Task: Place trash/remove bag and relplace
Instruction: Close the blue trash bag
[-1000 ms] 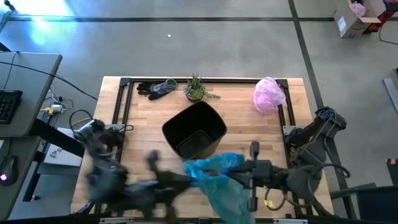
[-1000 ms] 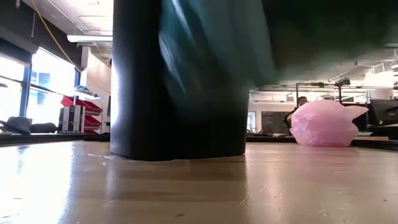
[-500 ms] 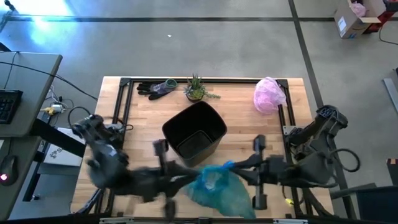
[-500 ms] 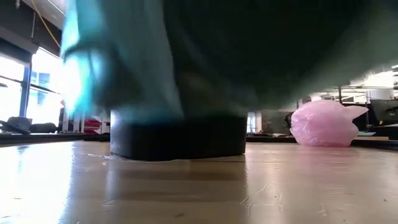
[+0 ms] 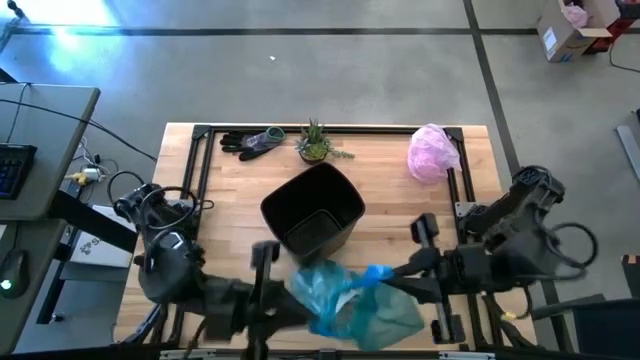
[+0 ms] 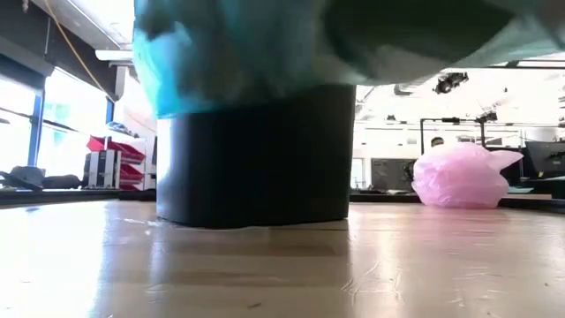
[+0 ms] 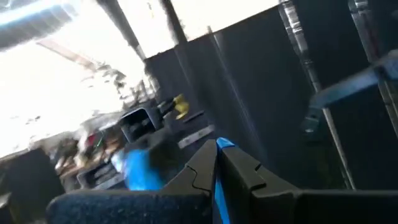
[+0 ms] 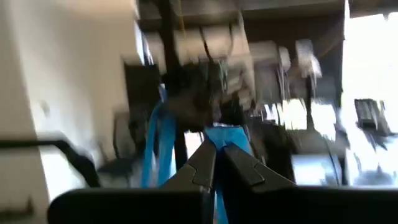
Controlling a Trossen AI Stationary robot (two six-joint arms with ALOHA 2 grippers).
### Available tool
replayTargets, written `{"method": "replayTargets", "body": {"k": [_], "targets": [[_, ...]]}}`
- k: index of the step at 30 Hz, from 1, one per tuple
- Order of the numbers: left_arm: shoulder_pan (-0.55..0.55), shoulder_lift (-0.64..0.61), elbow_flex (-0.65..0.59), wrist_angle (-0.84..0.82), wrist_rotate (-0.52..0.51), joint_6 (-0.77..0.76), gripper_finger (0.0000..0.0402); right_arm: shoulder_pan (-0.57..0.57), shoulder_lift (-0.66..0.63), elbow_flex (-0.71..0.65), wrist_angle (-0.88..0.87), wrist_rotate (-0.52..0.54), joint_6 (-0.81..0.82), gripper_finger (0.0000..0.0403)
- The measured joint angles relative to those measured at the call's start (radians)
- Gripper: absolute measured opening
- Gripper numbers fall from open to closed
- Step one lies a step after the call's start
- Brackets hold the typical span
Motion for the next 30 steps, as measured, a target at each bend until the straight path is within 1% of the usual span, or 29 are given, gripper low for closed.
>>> {"method": "replayTargets", "body": {"k": [1,2,3,4,5,6,7,9,10,11,12,14,15,16,18,19,20,21,22,24,26,30], "targets": [[0.002,0.0,0.0,-0.014,-0.065,-0.04,0.0,0.003,-0.004,0.012,-0.08,0.03,0.062,0.0],[0.012,0.0,0.001,-0.081,-0.157,-0.118,0.0,0.005,-0.005,0.028,-0.205,0.065,0.157,0.0],[0.028,0.0,0.001,-0.197,-0.219,-0.208,0.0,0.003,-0.003,0.041,-0.349,0.091,0.267,0.0],[0.041,0.003,0.001,-0.31,-0.233,-0.28,0.0,-0.001,0.004,0.043,-0.466,0.103,0.36,0.0],[0.05,0.01,0.001,-0.358,-0.216,-0.299,0.0,-0.007,0.013,0.042,-0.525,0.109,0.401,0.0],[0.057,0.015,-0.002,-0.332,-0.181,-0.269,0.0,-0.015,0.018,0.04,-0.53,0.106,0.378,0.0],[0.057,0.019,-0.004,-0.253,-0.148,-0.21,0.0,-0.024,0.019,0.038,-0.481,0.095,0.31,0.0],[0.052,0.01,0.0,-0.02,-0.093,-0.067,0.0,-0.041,0.01,0.063,-0.33,0.05,0.158,0.0],[0.047,-0.002,0.005,0.053,-0.083,-0.026,0.0,-0.045,0.001,0.084,-0.263,0.023,0.108,0.0],[0.046,-0.01,0.01,0.084,-0.086,-0.024,0.0,-0.042,-0.007,0.1,-0.232,0.018,0.103,0.0],[0.044,-0.015,0.012,0.055,-0.092,-0.066,0.0,-0.034,-0.01,0.111,-0.243,0.02,0.139,0.0],[0.047,-0.018,0.013,-0.102,-0.098,-0.213,0.0,-0.012,-0.012,0.114,-0.335,0.029,0.229,0.0],[0.05,-0.014,0.008,-0.166,-0.095,-0.249,0.0,0.002,-0.006,0.11,-0.381,0.042,0.247,0.0],[0.057,-0.004,0.003,-0.182,-0.092,-0.236,0.0,0.008,-0.001,0.105,-0.409,0.066,0.233,0.0],[0.076,0.034,-0.008,-0.1,-0.045,-0.141,0.0,-0.012,0.02,0.096,-0.331,0.027,0.109,0.0],[0.091,0.046,-0.007,0.006,-0.013,-0.126,0.0,-0.034,0.02,0.096,-0.245,-0.009,0.045,0.0],[0.1,0.042,-0.004,0.05,0.018,-0.137,0.0,-0.046,0.014,0.1,-0.146,-0.052,0.002,0.0],[0.105,0.01,-0.001,0.057,0.053,-0.17,0.0,-0.05,0.006,0.107,-0.072,-0.092,-0.018,0.0],[0.111,-0.011,0.004,0.025,0.083,-0.208,0.0,-0.048,0.004,0.112,-0.028,-0.119,-0.02,0.0],[0.119,-0.035,0.012,-0.034,0.087,-0.259,0.0,-0.031,0.0,0.115,-0.043,-0.156,0.007,0.0],[0.117,-0.037,0.012,-0.078,0.077,-0.266,0.0,-0.027,0.009,0.108,-0.123,-0.171,0.025,0.0],[0.122,-0.004,-0.006,-0.142,0.1,-0.244,0.0,-0.083,0.052,0.098,-0.227,-0.185,0.116,0.0]]}}
